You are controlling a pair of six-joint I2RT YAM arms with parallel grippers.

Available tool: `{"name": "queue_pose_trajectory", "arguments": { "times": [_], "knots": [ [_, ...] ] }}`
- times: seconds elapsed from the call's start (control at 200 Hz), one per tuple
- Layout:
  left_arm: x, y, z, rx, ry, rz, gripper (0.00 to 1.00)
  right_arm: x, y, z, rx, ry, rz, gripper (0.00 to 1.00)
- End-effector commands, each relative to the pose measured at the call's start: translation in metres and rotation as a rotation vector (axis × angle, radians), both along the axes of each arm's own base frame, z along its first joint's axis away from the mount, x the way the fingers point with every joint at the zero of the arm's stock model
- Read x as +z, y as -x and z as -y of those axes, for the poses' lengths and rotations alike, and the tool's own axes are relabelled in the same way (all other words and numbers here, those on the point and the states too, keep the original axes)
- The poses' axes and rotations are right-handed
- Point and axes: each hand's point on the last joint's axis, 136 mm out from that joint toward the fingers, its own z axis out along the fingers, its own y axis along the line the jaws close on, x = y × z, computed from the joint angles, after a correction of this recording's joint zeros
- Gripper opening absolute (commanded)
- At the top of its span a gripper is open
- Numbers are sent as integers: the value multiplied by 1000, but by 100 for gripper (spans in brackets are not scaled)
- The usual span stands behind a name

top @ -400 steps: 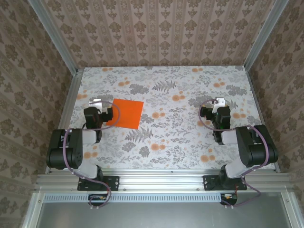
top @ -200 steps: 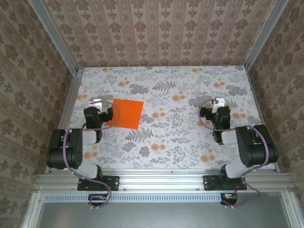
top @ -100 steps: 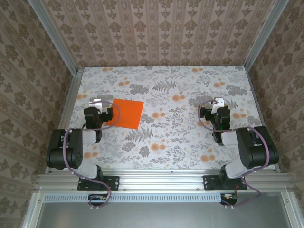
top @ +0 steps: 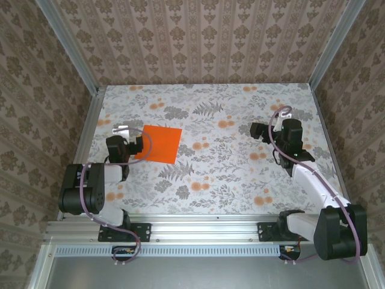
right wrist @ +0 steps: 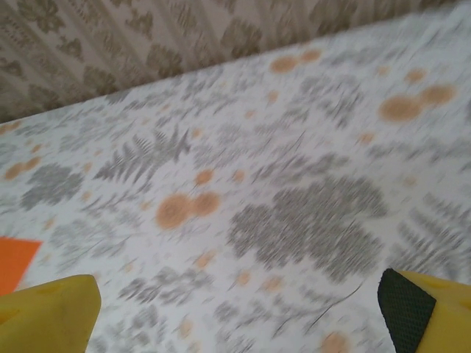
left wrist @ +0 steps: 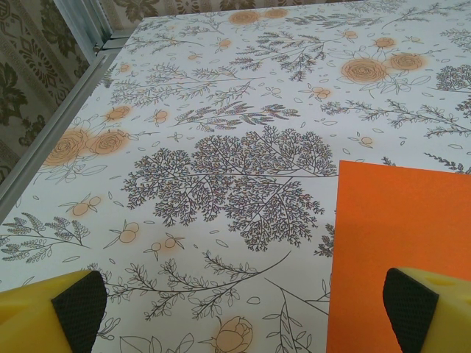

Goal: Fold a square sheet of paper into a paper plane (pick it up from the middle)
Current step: Move the square sheet of paper to the center of the table.

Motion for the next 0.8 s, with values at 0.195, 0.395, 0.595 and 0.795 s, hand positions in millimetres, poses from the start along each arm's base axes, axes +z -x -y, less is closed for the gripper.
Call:
{"name": "queue_pose_trajectory", "arguments": {
  "times": [0.195, 0.395, 0.595, 0.795],
  "knots": [
    [17, -3, 9, -67, -13, 17, 100, -24, 2, -137, 424, -674, -293, 95],
    [74, 7, 6, -29, 49, 38, 100, -53, 4, -205, 497, -354, -451, 94],
    [115, 45, -26, 218, 223, -57, 100, -56, -4, -270, 587, -246, -498, 91],
    [132, 84, -41, 358, 308, -84, 100, -60, -12, -343, 680, -210, -524, 86]
  ]
}}
